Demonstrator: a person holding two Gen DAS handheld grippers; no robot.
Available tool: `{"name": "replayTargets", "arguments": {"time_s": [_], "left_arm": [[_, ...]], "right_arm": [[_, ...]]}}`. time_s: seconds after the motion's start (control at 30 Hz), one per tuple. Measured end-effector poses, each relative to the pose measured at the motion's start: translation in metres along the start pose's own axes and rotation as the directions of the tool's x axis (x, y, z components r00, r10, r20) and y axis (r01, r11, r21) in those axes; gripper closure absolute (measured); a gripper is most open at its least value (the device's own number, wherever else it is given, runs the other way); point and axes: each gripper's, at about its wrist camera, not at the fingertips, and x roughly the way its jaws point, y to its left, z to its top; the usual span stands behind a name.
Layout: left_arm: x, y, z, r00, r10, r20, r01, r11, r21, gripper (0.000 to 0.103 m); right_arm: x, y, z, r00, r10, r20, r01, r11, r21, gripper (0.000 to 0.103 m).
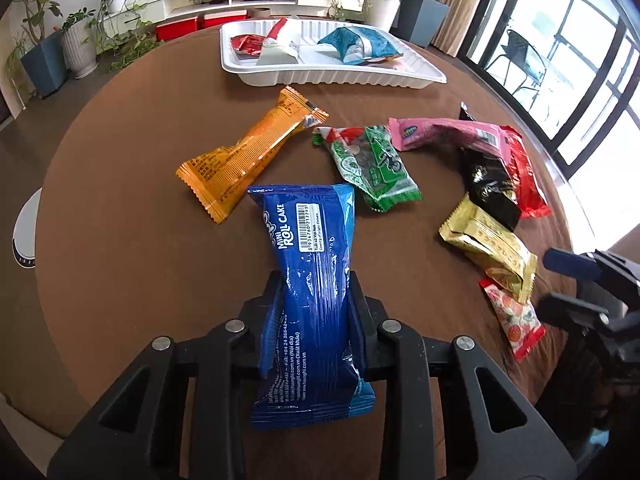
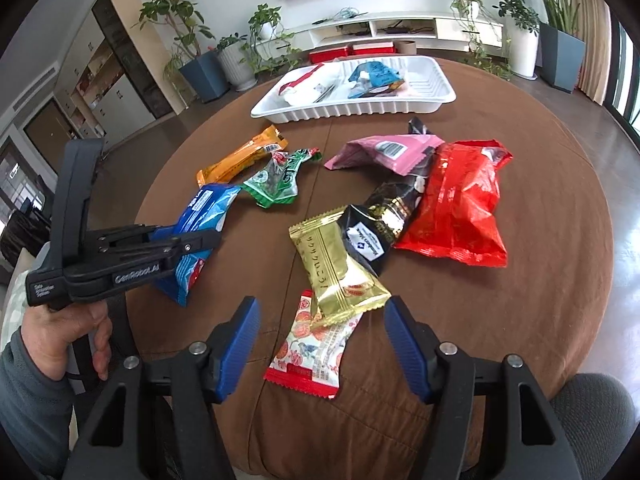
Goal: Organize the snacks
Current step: 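Grasp the blue roll-cake packet with the left tool while the right tool grasps the gold packet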
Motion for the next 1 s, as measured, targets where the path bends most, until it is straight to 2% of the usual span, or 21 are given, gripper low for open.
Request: {"name": "replayTargets", "arguments": {"time_s": [0.3,0.47,0.67,0.87,0.93,1.0], "left_arm": [[-0.016,-0.003,-0.023,0.998,-0.057,0.008,0.057,0.998,-0.005,0.077],[-0.023,-0.001,-0.028,0.998,-0.067,0.021,0.067,0.998,-0.015,0.077],[-0.024,0.001,-0.032,0.997,-0.075,0.023,0.075,0.997,-0.024,0.077],[-0.023,0.002,-0.032,0.996,-0.082,0.023,0.082,0.996,-0.028,0.077],[-0.022,0.002,-0.031,0.996,-0.081,0.024,0.082,0.996,-0.028,0.077],[-0.022,0.002,-0.031,0.996,-0.081,0.024,0.081,0.996,-0.029,0.077]], "right_arm": [[0.027,-0.001,0.017,0.995,-0.002,-0.1,-0.003,0.999,-0.05,0.037],[0.033,0.001,0.026,0.994,-0.027,-0.108,0.017,0.996,-0.093,0.037],[0.051,0.01,0.031,0.985,-0.027,-0.169,0.004,0.991,-0.131,0.042],[0.058,0.026,0.031,0.987,-0.008,-0.163,-0.02,0.985,-0.17,0.045],[0.06,0.025,0.034,0.987,-0.016,-0.162,-0.011,0.986,-0.164,0.049],[0.063,0.024,0.038,0.987,-0.044,-0.154,0.019,0.987,-0.161,0.049]]}}
